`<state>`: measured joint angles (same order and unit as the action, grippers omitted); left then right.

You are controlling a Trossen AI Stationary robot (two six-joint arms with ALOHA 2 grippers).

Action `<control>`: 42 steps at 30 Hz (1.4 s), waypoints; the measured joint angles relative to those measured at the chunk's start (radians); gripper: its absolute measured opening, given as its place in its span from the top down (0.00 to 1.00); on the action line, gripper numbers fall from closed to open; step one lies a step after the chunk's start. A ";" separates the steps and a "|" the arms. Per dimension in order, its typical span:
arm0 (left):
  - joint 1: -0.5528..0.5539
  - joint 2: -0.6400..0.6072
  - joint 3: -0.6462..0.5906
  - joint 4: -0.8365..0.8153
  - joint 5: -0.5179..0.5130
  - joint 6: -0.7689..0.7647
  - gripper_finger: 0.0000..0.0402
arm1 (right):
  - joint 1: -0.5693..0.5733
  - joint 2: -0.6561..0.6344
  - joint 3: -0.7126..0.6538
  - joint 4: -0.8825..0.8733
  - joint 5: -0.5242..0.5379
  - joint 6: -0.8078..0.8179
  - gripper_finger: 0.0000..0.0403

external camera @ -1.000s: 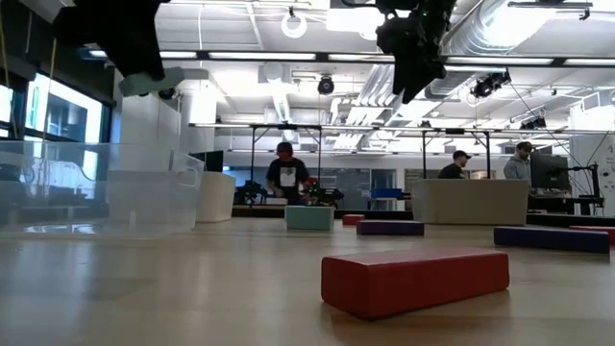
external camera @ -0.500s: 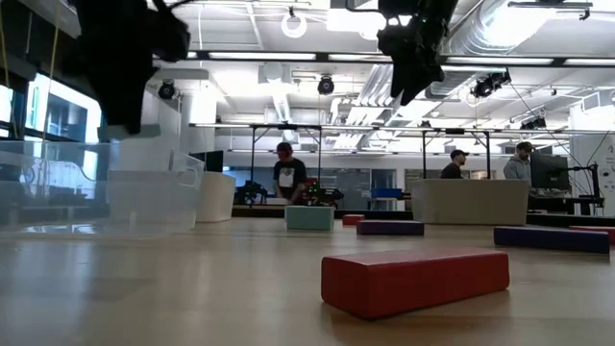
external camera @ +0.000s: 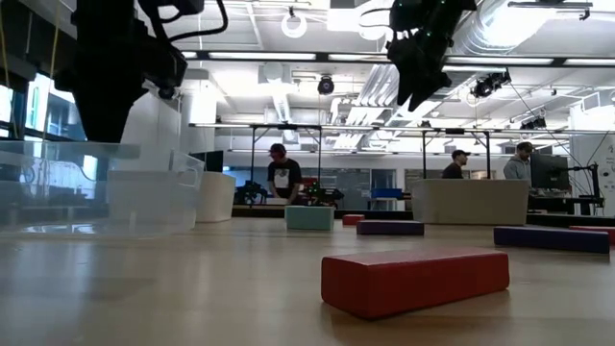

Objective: Sort & place blocks by color
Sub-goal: Put the light blue block into the transparent bin

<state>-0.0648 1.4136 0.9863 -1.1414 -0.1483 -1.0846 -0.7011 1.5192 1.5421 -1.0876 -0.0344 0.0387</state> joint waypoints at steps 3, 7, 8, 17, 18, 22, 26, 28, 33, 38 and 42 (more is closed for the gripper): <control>0.015 0.000 0.000 0.008 0.017 0.024 1.00 | -0.018 0.000 0.000 0.007 0.000 -0.019 0.48; 0.015 0.000 0.000 0.010 0.030 0.049 1.00 | -0.034 0.000 0.000 0.011 0.000 -0.021 0.48; 0.015 0.000 0.000 0.013 0.031 0.049 1.00 | -0.038 0.000 0.000 0.011 0.000 -0.021 0.48; 0.015 0.000 -0.047 0.100 0.063 0.091 1.00 | -0.040 0.000 0.000 0.011 0.000 -0.021 0.48; 0.015 0.000 -0.063 0.119 0.081 0.093 1.00 | -0.039 0.000 0.000 0.011 0.000 -0.021 0.48; 0.015 0.000 -0.112 0.161 0.112 0.093 1.00 | -0.038 0.000 0.000 0.011 -0.003 -0.021 0.48; 0.015 0.000 -0.159 0.183 0.135 0.097 1.00 | -0.038 0.000 0.000 0.010 -0.005 -0.015 0.48; 0.015 0.000 -0.180 0.196 0.148 0.110 1.00 | -0.038 0.000 0.000 0.010 -0.006 -0.013 0.48; 0.015 0.000 -0.227 0.250 0.181 0.137 1.00 | -0.038 0.000 0.000 0.010 -0.009 0.006 0.48; 0.030 0.000 -0.253 0.256 0.184 0.154 1.00 | -0.038 0.000 0.000 0.010 -0.010 0.016 0.48; 0.053 0.000 -0.281 0.264 0.216 0.170 1.00 | -0.038 0.000 0.000 0.010 -0.027 0.045 0.48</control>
<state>-0.0118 1.4136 0.7049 -0.8771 0.0680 -0.9150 -0.7391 1.5192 1.5421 -1.0780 -0.0613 0.0839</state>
